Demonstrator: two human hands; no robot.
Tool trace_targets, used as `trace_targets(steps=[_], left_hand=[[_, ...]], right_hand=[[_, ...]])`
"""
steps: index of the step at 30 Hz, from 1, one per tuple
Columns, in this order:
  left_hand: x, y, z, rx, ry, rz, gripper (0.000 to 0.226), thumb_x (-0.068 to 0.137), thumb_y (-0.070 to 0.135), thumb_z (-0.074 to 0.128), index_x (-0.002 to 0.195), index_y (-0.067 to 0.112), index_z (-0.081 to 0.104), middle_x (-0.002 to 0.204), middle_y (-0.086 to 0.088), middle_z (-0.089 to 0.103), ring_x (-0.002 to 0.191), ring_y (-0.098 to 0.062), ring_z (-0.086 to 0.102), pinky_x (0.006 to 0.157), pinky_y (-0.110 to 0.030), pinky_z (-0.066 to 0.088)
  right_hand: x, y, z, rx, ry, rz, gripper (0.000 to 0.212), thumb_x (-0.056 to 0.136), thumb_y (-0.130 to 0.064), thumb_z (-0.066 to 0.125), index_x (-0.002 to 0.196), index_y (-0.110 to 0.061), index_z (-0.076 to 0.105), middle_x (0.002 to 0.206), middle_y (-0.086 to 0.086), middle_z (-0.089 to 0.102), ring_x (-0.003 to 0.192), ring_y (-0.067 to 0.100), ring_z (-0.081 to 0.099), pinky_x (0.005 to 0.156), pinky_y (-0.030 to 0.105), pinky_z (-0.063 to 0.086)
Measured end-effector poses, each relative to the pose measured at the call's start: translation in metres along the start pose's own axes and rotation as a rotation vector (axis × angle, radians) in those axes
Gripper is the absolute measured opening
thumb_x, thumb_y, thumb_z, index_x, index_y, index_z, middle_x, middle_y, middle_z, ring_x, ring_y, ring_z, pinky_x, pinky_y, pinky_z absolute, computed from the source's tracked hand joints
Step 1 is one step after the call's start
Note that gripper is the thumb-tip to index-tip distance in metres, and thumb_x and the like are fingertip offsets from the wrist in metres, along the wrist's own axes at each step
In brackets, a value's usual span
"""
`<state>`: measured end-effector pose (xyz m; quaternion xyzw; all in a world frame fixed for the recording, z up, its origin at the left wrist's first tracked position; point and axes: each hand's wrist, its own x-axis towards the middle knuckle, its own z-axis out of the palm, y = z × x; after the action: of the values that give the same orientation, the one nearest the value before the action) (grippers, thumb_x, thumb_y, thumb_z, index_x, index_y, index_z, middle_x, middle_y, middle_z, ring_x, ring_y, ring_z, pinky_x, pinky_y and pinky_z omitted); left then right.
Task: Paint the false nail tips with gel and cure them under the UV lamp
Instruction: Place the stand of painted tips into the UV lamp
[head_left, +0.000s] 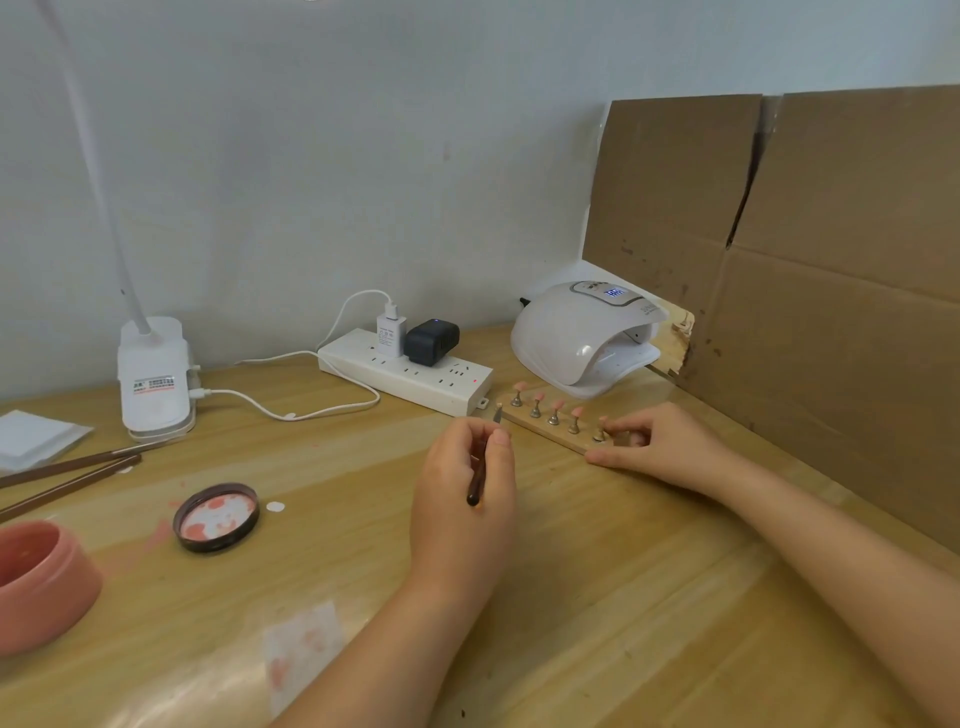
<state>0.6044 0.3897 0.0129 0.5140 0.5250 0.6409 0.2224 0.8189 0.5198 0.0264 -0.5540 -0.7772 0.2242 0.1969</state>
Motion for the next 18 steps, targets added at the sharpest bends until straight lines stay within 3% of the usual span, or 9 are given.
trace_targets(steps=[4,7,12,18], left_hand=[[0.001,-0.001,-0.001,-0.011,0.005,-0.004,0.02,0.097,0.024,0.052,0.078,0.028,0.055,0.066,0.013,0.048,0.061,-0.006,0.043,0.056,-0.019,0.036],[0.001,-0.001,-0.001,-0.014,0.006,-0.007,0.019,0.096,0.025,0.051,0.078,0.027,0.055,0.066,0.012,0.048,0.06,-0.006,0.043,0.056,-0.02,0.036],[0.001,-0.002,-0.001,-0.012,-0.003,0.0,0.018,0.096,0.025,0.051,0.079,0.028,0.056,0.067,0.012,0.049,0.06,-0.005,0.044,0.056,-0.017,0.036],[0.0,-0.002,0.001,0.001,-0.008,0.01,0.018,0.096,0.024,0.052,0.079,0.028,0.056,0.066,0.012,0.049,0.06,-0.005,0.044,0.056,-0.016,0.035]], right_hand=[[0.003,-0.005,0.007,0.109,0.12,0.027,0.024,0.063,-0.044,0.086,0.066,-0.027,0.068,0.048,-0.013,0.048,0.047,0.001,0.042,0.061,0.024,0.04],[-0.005,0.001,0.001,0.208,0.209,0.011,0.024,0.064,-0.036,0.087,0.077,-0.023,0.072,0.05,-0.011,0.047,0.048,0.004,0.041,0.06,0.02,0.042],[-0.029,0.048,-0.038,0.234,0.456,0.065,0.024,0.063,-0.029,0.089,0.079,-0.022,0.073,0.054,-0.007,0.048,0.048,0.002,0.038,0.048,0.012,0.034],[-0.016,0.074,-0.043,0.295,0.68,0.27,0.028,0.062,-0.038,0.088,0.073,-0.019,0.072,0.056,-0.007,0.054,0.051,0.008,0.042,0.053,0.023,0.034]])
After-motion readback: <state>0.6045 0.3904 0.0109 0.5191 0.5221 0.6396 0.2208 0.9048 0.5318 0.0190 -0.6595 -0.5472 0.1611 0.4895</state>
